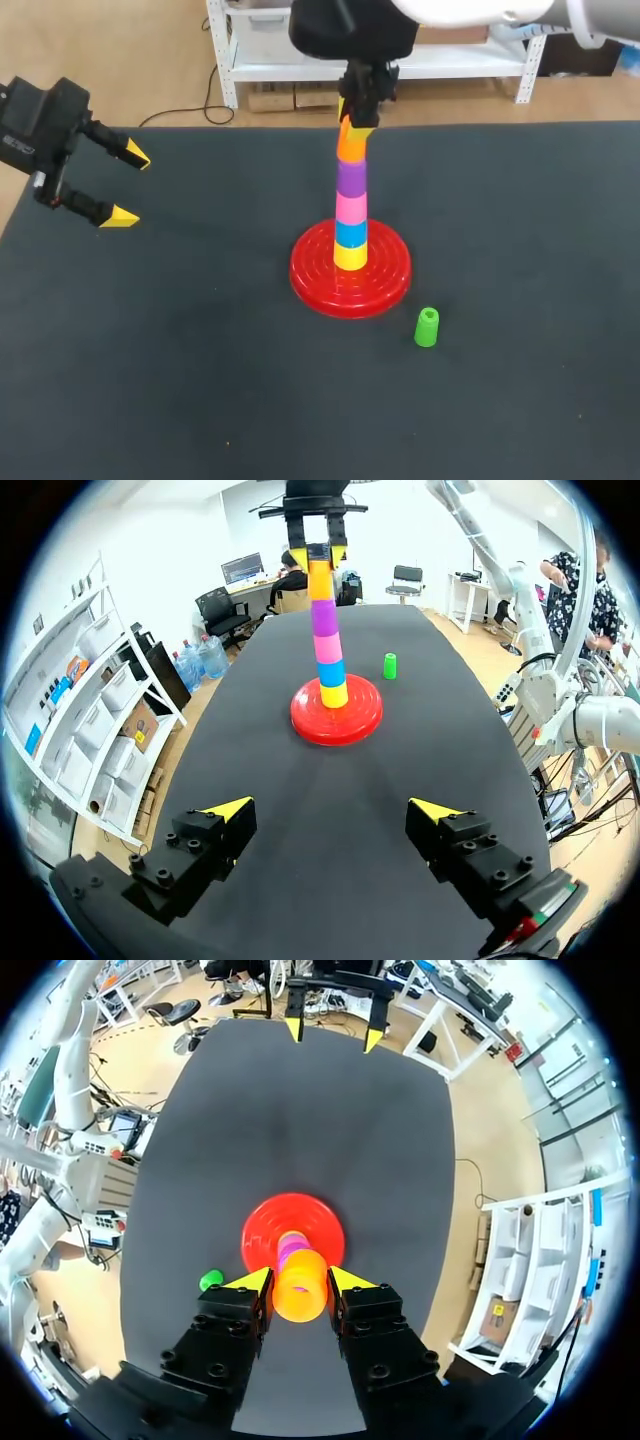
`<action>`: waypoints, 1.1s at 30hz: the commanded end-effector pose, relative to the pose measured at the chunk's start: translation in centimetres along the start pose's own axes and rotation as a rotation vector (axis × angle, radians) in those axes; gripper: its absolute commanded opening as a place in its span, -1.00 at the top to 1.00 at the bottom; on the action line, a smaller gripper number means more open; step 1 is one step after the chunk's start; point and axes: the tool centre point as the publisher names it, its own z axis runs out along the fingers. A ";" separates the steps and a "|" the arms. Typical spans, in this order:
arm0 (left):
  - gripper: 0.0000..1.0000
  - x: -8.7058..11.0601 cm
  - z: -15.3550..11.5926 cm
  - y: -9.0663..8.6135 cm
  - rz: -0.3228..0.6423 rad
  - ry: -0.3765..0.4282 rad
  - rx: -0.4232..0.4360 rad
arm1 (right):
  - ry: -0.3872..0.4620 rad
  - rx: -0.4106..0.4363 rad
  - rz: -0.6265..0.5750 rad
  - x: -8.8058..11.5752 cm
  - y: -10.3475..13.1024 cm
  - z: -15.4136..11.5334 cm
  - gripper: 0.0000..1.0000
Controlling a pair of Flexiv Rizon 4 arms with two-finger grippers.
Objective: Pick up and stack the cylinders on the red base in this order: pink,purple,orange,green
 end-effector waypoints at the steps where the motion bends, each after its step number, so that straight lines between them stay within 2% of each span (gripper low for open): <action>1: -1.00 0.1 0.0 -0.1 0.001 -0.001 -0.002 | -0.010 0.008 0.002 0.2 0.4 -0.3 1.00; 33: -1.00 0.1 0.0 -0.1 0.001 -0.001 -0.002 | 0.015 -0.038 0.018 0.7 -0.4 1.6 1.00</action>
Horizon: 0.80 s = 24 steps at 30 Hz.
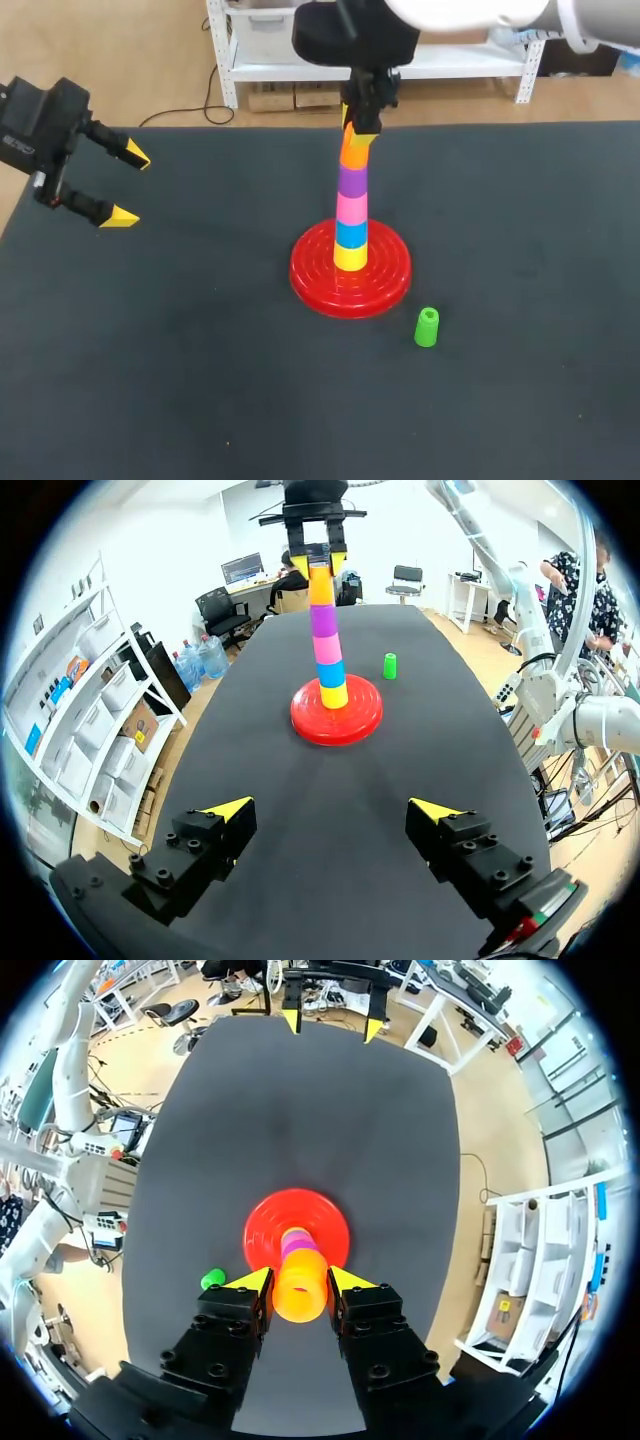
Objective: Pick up and stack the cylinders on the red base in this order: pink,purple,orange,green
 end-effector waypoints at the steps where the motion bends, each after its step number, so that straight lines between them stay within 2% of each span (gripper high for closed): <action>1: -1.00 0.1 0.0 -0.1 0.001 -0.001 -0.002 | 0.001 -0.016 0.000 0.0 -0.6 0.6 1.00; 18: -1.00 0.1 0.0 -0.1 0.001 -0.001 -0.002 | 0.006 -0.056 0.006 0.1 -0.9 1.4 1.00; 22: -1.00 0.1 0.0 -0.1 0.001 -0.001 -0.002 | -0.002 -0.047 0.008 0.0 -0.8 1.3 1.00; 24: -1.00 0.1 0.0 -0.1 0.001 -0.001 -0.002 | -0.013 -0.017 0.007 -0.1 -0.8 1.1 1.00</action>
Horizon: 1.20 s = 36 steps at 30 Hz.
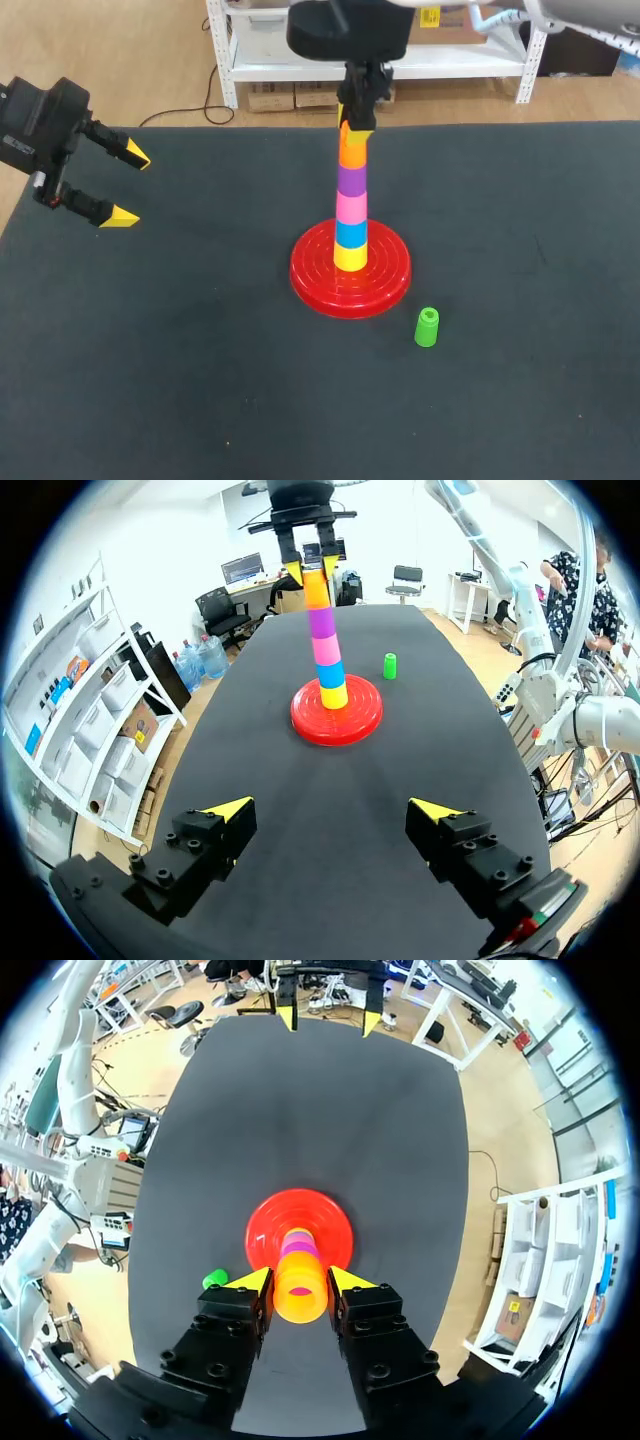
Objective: Pick up and stack the cylinders on the red base in this order: pink,purple,orange,green
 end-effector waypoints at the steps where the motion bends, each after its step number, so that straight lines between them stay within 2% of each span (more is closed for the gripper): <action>1: -1.00 0.1 0.0 -0.1 0.001 -0.001 -0.002 | -0.013 0.035 -0.001 0.2 0.3 0.4 0.75; 2: -1.00 0.1 0.0 -0.1 0.001 -0.001 -0.002 | -0.022 0.043 0.000 0.1 0.4 0.2 -0.95; 3: -1.00 0.1 0.0 -0.1 0.001 -0.001 -0.002 | -0.028 0.051 0.001 0.1 0.5 0.0 -1.00; 15: -1.00 0.1 0.0 -0.1 0.001 -0.001 -0.002 | -0.089 0.124 0.003 0.3 1.3 -3.1 -1.00; 19: -1.00 0.1 0.0 -0.1 0.001 -0.001 -0.002 | -0.113 0.189 0.024 1.5 1.7 -4.6 -1.00; 23: -1.00 0.1 0.0 -0.1 0.001 -0.001 -0.002 | -0.146 0.223 0.032 2.8 3.2 -4.9 -1.00; 26: -1.00 0.1 0.0 -0.1 0.001 -0.001 -0.002 | -0.119 0.246 0.044 3.7 4.9 -3.8 -1.00; 30: -1.00 0.1 0.0 -0.1 0.001 -0.001 -0.002 | -0.111 0.232 0.063 4.5 7.4 -1.3 -1.00; 34: -1.00 0.1 0.0 -0.1 0.001 -0.001 -0.002 | -0.081 0.233 0.069 5.1 9.7 2.9 -1.00; 36: -1.00 0.1 0.0 -0.1 0.001 -0.001 -0.002 | -0.047 0.196 0.088 5.8 10.6 5.0 -1.00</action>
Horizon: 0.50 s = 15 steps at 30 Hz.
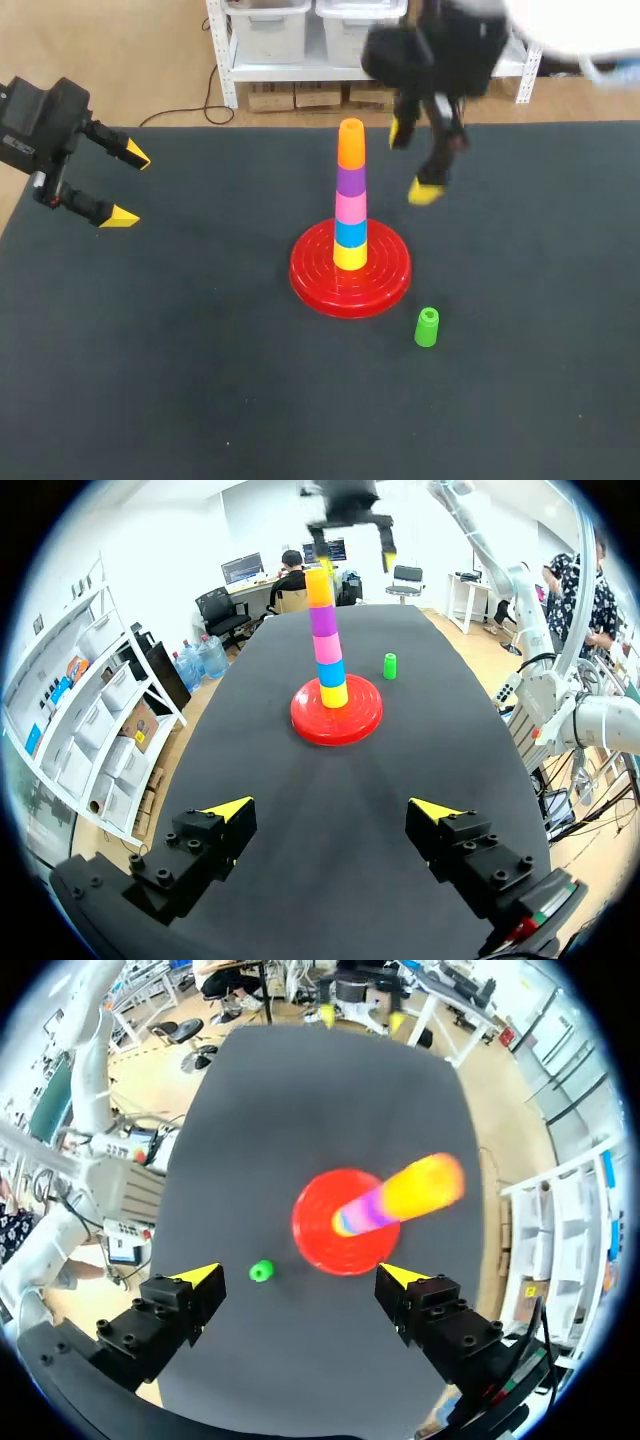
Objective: Pick up and stack the cylinders on the red base in this order: pink,purple,orange,green
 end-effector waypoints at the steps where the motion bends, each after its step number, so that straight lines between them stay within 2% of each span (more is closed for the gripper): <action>1: -1.00 0.1 0.0 -0.1 0.001 -0.001 -0.002 | 0.010 0.197 0.044 1.5 1.9 4.6 -1.00; 5: -1.00 0.1 0.0 -0.1 0.001 -0.001 -0.002 | 0.017 0.145 0.091 2.5 2.9 7.2 -1.00; 9: -1.00 0.1 0.0 -0.1 0.001 -0.001 -0.002 | 0.032 0.142 0.133 3.5 3.2 8.4 -1.00; 15: -1.00 0.1 0.0 -0.1 0.001 -0.001 -0.002 | 0.088 0.180 0.114 4.3 4.2 10.1 -1.00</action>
